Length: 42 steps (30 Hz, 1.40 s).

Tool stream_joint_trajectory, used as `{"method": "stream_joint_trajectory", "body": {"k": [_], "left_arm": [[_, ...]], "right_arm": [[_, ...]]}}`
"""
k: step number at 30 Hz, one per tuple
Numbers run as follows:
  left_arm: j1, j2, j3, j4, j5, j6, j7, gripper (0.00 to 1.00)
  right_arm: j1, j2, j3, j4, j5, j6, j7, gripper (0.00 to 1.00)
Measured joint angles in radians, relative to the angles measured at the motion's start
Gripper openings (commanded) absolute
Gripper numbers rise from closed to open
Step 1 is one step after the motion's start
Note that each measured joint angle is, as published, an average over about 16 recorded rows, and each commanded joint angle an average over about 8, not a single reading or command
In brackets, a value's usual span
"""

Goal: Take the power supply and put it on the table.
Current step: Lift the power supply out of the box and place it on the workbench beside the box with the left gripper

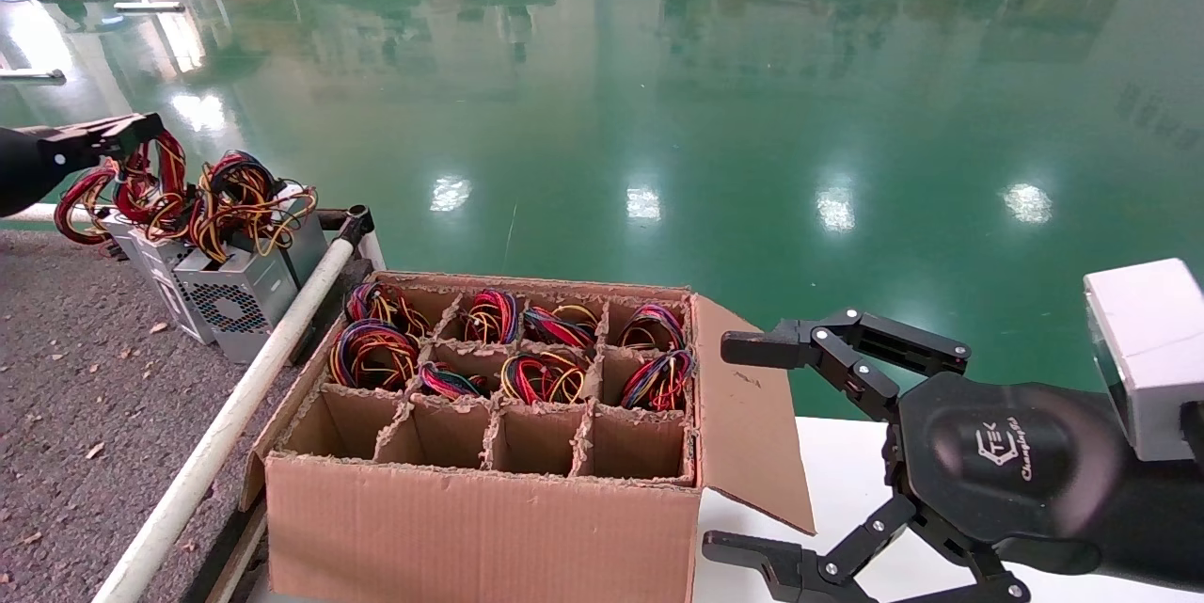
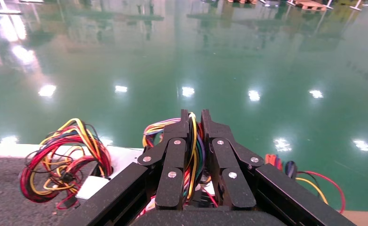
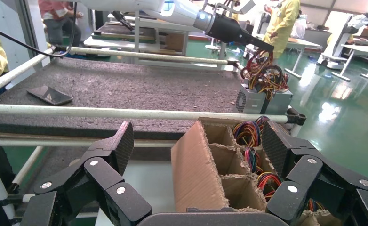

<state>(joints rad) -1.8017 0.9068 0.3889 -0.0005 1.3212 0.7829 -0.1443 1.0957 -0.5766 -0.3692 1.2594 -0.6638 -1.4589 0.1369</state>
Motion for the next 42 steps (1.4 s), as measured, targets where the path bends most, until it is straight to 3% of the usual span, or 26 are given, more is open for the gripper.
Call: {"method": "stream_joint_trajectory", "body": {"k": [2,3,9,11,42], "left_arm": [[0.000,-0.002,0.001,0.000,0.001,0.015,-0.002,0.05],[0.000,-0.003,0.001,0.000,0.001,0.024,-0.003,0.14],[0.000,-0.010,0.003,0.000,0.003,0.077,-0.009,0.88],[0.000,-0.013,0.004,0.000,0.004,0.091,-0.010,1.00],[0.000,-0.013,0.004,-0.001,0.005,0.093,-0.012,1.00]], "right_arm": [[0.000,0.000,0.000,0.000,0.000,0.000,0.000,1.00],[0.000,0.000,0.000,0.000,0.000,0.000,0.000,1.00],[0.000,0.000,0.000,0.000,0.000,0.000,0.000,1.00],[0.000,0.000,0.000,0.000,0.000,0.000,0.000,1.00],[0.000,0.000,0.000,0.000,0.000,0.000,0.000,1.00]]}}
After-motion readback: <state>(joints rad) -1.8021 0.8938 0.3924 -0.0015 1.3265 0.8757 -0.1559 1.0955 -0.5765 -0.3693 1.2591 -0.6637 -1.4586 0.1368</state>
